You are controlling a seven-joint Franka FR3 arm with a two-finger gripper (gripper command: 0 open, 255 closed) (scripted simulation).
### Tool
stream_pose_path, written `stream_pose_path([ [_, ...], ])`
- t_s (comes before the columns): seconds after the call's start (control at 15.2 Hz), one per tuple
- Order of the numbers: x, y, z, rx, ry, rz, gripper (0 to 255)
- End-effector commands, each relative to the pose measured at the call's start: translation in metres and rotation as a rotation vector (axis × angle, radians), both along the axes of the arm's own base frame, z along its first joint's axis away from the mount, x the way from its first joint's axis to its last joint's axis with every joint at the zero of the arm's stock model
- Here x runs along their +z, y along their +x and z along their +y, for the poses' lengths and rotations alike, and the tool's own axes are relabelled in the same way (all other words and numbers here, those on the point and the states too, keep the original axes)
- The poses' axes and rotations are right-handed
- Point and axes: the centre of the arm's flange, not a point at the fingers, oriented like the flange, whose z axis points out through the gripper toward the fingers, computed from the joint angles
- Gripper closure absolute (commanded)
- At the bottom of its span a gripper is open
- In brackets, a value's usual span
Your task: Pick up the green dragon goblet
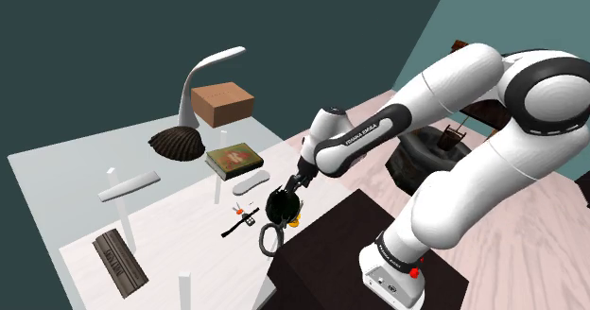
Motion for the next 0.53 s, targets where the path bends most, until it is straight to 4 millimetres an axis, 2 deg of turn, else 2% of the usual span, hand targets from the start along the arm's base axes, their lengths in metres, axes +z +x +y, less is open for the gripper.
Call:
stream_pose_path([
  [0.0,-0.012,0.001,0.000,0.000,0.000,-0.001,0],
  [0.2,-0.031,0.001,0.000,0.000,0.000,-0.001,0],
  [0.33,-0.031,0.001,0.000,0.000,0.000,-0.001,0],
  [0.4,-0.031,0.001,0.000,0.000,0.000,-0.001,255],
  [0.46,-0.031,0.001,0.000,0.000,0.000,-0.001,255],
])
